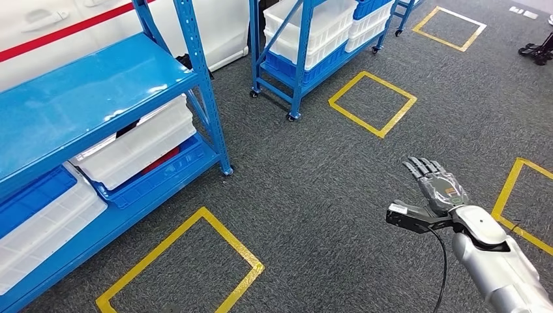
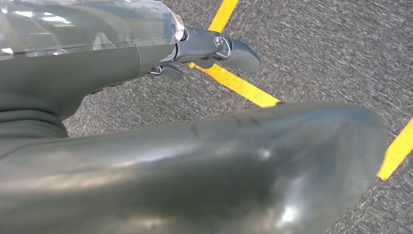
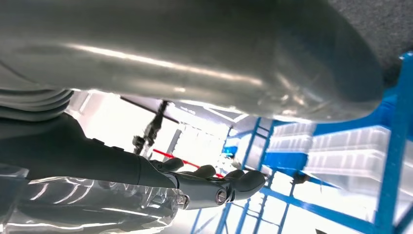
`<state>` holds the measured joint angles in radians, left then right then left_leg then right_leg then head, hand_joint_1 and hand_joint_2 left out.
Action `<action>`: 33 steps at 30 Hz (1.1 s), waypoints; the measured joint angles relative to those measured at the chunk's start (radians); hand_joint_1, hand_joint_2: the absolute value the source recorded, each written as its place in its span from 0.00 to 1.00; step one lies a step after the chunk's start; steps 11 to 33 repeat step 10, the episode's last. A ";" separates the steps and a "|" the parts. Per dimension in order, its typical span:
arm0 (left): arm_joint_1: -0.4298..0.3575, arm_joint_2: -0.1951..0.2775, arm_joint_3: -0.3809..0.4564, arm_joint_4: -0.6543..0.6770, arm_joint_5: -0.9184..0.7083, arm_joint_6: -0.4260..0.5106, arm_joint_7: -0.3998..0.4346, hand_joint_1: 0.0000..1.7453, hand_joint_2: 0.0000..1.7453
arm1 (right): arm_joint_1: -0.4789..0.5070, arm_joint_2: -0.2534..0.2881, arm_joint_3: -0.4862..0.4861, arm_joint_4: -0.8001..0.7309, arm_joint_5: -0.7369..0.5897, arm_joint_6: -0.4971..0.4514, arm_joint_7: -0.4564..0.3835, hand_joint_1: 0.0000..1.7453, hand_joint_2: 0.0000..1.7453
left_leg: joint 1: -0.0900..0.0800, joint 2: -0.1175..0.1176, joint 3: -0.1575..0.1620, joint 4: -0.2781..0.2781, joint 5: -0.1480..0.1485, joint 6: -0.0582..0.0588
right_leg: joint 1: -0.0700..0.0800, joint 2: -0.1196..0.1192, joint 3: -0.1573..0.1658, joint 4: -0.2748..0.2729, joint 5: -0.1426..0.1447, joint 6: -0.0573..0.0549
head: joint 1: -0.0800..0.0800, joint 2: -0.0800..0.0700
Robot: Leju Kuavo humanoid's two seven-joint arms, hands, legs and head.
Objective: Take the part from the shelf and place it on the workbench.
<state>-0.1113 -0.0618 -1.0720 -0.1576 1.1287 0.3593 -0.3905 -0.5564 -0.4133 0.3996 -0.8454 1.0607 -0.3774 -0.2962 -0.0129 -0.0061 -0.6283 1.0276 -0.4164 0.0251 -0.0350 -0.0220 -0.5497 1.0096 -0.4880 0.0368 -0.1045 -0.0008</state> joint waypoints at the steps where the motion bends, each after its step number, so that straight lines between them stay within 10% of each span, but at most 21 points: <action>1: 0.002 0.000 0.000 0.000 0.001 0.000 -0.003 0.00 0.00 | 0.001 0.001 0.003 0.000 0.002 -0.004 0.003 0.00 0.00 | -0.002 0.000 0.000 0.001 0.000 0.004 | -0.002 -0.001 0.001 -0.001 0.000 0.005 | 0.000 0.000; 5: 0.010 0.001 0.002 0.000 0.001 -0.008 -0.019 0.00 0.00 | 0.015 -0.001 0.011 -0.013 -0.002 -0.008 0.013 0.00 0.00 | -0.003 -0.008 0.012 -0.015 0.003 0.022 | -0.007 -0.003 0.004 0.012 -0.012 0.018 | 0.000 0.000; 10: 0.008 0.003 0.002 0.000 -0.006 -0.013 -0.019 0.00 0.00 | 0.024 -0.021 0.012 -0.021 -0.015 0.008 0.016 0.00 0.00 | -0.004 -0.031 0.024 -0.025 0.007 0.034 | 0.003 0.016 -0.133 0.276 -0.131 0.006 | 0.000 0.000; 33: 0.008 0.003 0.002 0.000 -0.006 -0.013 -0.019 0.00 0.00 | 0.024 -0.021 0.012 -0.021 -0.015 0.008 0.016 0.00 0.00 | -0.004 -0.031 0.024 -0.025 0.007 0.034 | 0.003 0.016 -0.133 0.276 -0.131 0.006 | 0.000 0.000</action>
